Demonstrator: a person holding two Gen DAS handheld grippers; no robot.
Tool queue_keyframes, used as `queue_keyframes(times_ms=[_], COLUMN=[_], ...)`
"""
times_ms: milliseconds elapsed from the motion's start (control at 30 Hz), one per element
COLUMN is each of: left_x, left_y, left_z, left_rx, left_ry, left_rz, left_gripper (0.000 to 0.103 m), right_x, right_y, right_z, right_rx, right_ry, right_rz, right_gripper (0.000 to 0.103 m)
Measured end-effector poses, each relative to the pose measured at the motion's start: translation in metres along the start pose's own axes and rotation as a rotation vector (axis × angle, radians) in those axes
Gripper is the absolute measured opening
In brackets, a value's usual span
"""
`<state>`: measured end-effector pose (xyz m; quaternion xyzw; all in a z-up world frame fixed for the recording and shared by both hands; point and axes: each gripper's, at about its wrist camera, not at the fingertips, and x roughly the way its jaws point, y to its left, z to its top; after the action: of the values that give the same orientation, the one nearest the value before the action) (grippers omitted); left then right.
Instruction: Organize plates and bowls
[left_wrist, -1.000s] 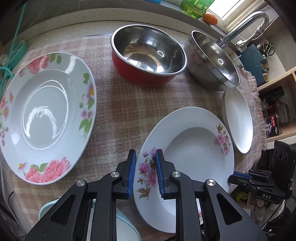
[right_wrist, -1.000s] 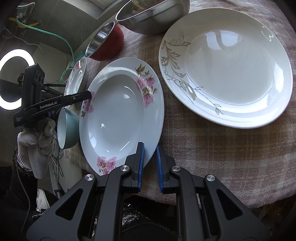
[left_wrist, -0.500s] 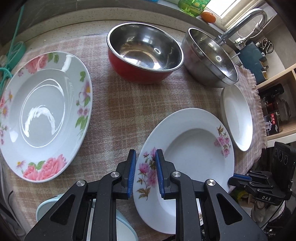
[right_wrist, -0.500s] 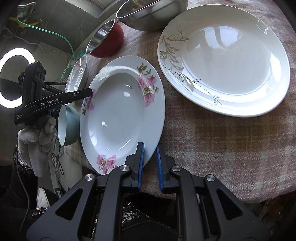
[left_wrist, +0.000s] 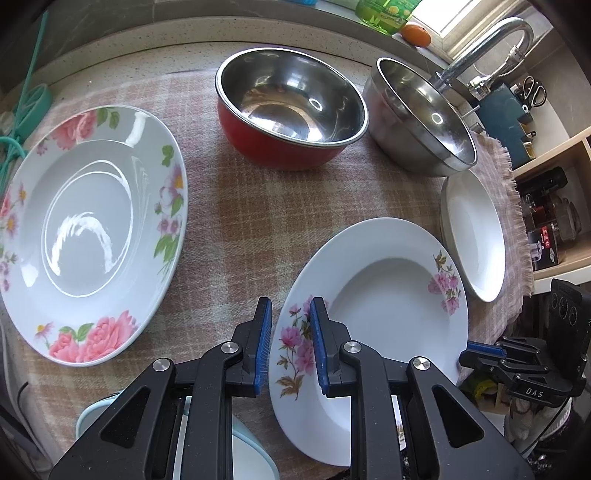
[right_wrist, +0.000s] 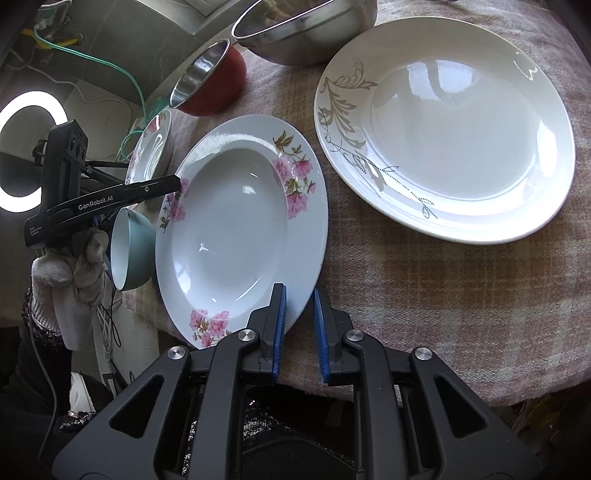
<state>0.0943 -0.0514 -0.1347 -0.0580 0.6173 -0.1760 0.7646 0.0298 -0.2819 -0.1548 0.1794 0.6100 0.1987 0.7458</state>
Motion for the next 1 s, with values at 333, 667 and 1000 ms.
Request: queue_keyframes(times_ms=[333, 667, 1000], left_x=[-0.022, -0.063, -0.093], left_y=[0.008, 0.051, 0.117], left_z=[0.003, -0.008, -0.03], left_rx=[-0.019, -0.146, -0.319], left_ry=[-0.065, -0.189, -0.275], left_rz=[-0.011, -0.03, 0.024], left_gripper=[0.019, 0.027, 0.027], right_x=[-0.021, -0.024, -0.006], right_y=[0.017, 0.045, 0.084], right_z=[0.004, 0.025, 0.058], right_rx=[-0.068, -0.121, -0.197], right_ry=[-0.071, -0.127, -0.112], right_rz=[-0.05, -0.03, 0.011], right_gripper=[0.017, 0.021, 0.024])
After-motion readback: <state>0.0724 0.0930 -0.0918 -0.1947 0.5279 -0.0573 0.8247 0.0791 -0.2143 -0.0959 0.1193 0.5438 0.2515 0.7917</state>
